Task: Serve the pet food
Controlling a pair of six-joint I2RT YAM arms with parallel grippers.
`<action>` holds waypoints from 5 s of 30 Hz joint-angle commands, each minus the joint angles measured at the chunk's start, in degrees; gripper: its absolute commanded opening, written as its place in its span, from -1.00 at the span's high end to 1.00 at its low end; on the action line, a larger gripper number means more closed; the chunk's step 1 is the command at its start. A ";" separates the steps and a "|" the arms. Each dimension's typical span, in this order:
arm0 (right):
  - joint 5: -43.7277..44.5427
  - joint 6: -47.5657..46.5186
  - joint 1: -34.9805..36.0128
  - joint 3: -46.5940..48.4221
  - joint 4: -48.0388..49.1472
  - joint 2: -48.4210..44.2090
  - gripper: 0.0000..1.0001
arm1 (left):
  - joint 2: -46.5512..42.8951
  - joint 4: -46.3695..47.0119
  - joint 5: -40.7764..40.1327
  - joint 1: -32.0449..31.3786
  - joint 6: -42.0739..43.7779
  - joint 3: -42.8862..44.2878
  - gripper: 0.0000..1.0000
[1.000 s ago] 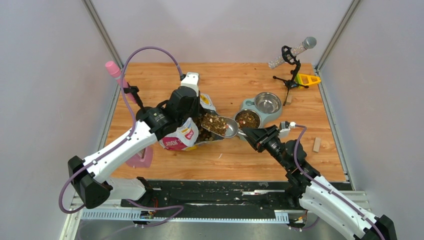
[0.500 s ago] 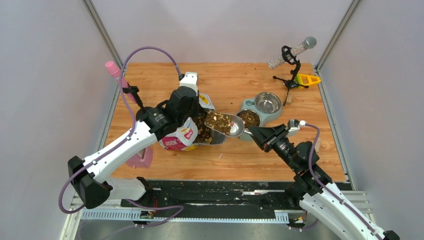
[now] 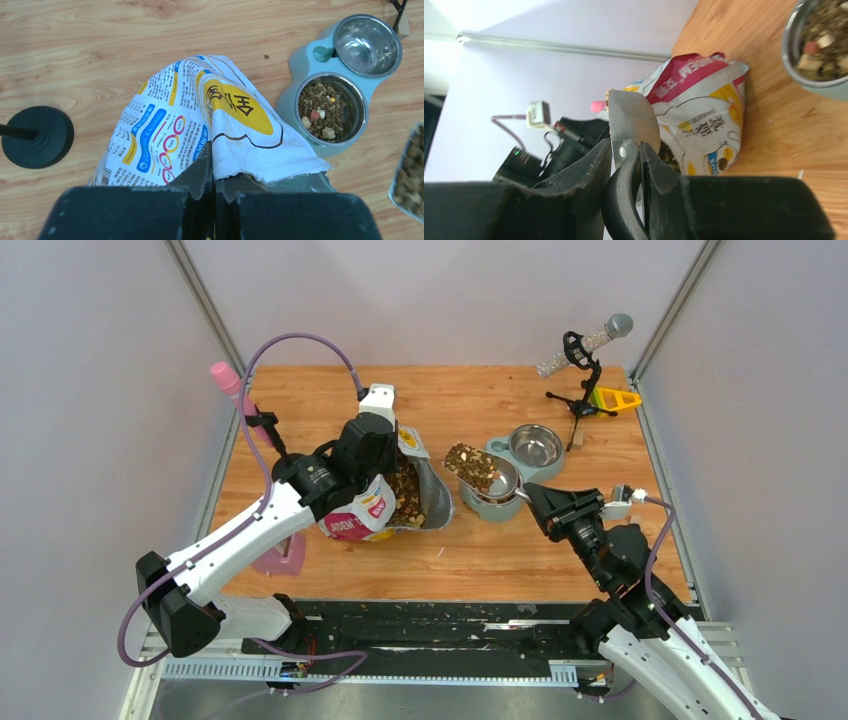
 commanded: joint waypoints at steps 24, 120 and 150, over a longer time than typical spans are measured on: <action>28.61 -2.88 -1.37 3.38 -6.94 15.07 1.00 | -2.37 2.56 -4.38 0.35 -0.22 2.95 1.00; 16.77 -27.92 -9.53 28.62 -21.88 43.93 1.00 | -2.68 3.27 -6.28 0.36 1.95 1.77 1.00; 17.03 -38.03 -9.61 36.73 -29.06 48.90 1.00 | -1.90 3.33 -7.59 0.32 2.28 1.99 1.00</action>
